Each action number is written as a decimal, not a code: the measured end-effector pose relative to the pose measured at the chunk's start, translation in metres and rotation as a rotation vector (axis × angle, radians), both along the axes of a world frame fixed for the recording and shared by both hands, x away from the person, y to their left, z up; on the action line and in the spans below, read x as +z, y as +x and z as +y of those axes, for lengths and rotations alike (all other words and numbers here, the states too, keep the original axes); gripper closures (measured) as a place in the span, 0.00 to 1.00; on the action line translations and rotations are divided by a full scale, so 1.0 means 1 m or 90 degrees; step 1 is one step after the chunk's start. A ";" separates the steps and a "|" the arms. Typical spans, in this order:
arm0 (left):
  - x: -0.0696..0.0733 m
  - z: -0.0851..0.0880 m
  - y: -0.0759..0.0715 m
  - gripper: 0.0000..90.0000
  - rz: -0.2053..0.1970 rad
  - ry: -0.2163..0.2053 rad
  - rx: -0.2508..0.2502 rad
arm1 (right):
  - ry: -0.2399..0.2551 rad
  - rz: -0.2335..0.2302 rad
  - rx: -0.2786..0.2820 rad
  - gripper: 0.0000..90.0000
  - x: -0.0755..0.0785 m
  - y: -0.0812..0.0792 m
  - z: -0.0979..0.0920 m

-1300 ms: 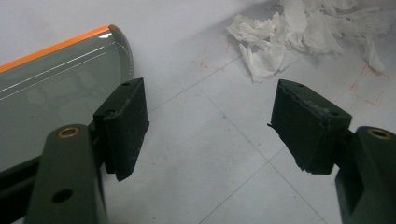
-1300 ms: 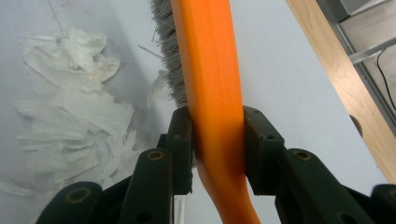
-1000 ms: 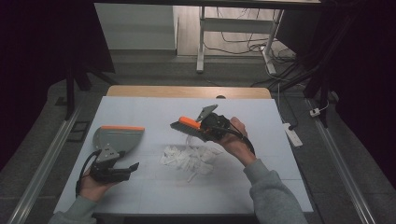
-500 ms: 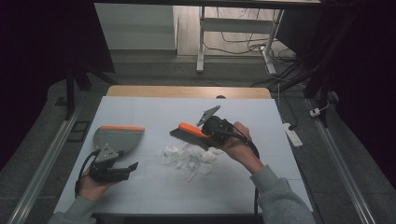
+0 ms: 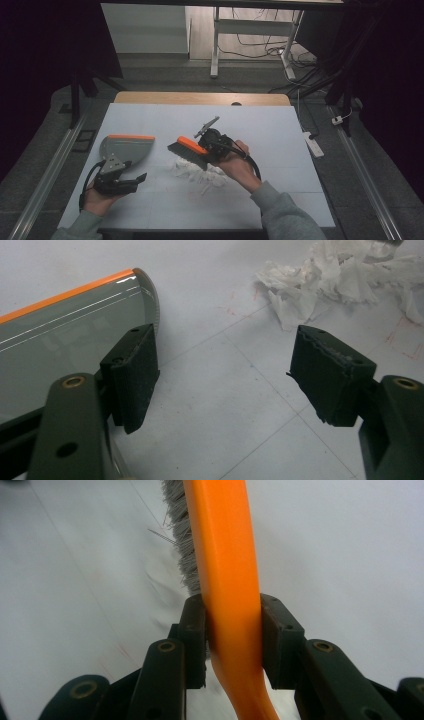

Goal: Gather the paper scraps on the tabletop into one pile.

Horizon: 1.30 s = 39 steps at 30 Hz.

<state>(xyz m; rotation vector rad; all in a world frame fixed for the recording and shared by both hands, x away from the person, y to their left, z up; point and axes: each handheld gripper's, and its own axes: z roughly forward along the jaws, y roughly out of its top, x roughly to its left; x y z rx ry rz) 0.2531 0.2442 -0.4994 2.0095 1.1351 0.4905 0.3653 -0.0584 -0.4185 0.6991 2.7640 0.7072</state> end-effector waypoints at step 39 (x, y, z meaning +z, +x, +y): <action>-0.001 0.004 -0.001 0.32 0.003 0.001 0.004 | 0.171 0.045 -0.107 0.75 -0.013 0.004 -0.009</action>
